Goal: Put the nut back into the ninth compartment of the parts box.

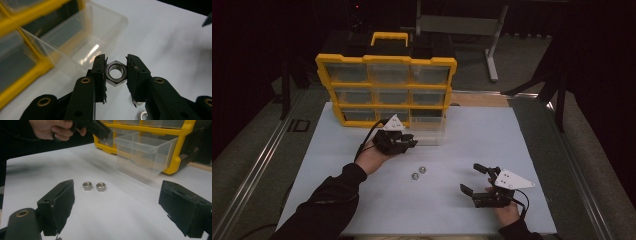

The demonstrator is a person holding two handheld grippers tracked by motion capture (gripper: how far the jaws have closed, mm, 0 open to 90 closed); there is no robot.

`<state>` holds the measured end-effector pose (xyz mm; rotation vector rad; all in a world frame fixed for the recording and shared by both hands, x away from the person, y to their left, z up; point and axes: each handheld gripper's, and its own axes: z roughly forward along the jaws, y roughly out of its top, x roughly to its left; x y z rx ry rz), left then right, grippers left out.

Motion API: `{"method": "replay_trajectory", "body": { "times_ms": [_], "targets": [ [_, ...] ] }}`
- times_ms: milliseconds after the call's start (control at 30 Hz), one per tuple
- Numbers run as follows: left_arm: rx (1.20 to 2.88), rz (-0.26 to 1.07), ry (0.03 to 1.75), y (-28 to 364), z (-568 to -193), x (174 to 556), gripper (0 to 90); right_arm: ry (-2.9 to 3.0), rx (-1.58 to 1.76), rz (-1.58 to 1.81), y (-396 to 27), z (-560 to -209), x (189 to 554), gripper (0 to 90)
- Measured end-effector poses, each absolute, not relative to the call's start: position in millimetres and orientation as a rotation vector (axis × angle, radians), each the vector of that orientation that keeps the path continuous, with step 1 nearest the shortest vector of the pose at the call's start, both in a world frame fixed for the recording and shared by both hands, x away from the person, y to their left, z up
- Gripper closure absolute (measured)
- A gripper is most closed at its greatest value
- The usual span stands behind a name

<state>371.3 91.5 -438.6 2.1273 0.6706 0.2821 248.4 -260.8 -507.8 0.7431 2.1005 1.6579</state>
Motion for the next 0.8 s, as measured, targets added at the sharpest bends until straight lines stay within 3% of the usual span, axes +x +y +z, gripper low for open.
{"method": "replay_trajectory", "body": {
  "times_ms": [367,800],
  "targets": [
    [2.082,0.319,0.714,83,-414,390,69.0,2.1,0.746,1.659,-261,-508,249,13.3],
    [2.035,0.314,0.86,62,-413,409,69.0,2.102,0.746,1.659,-261,-508,249,13.3]
  ]
}}
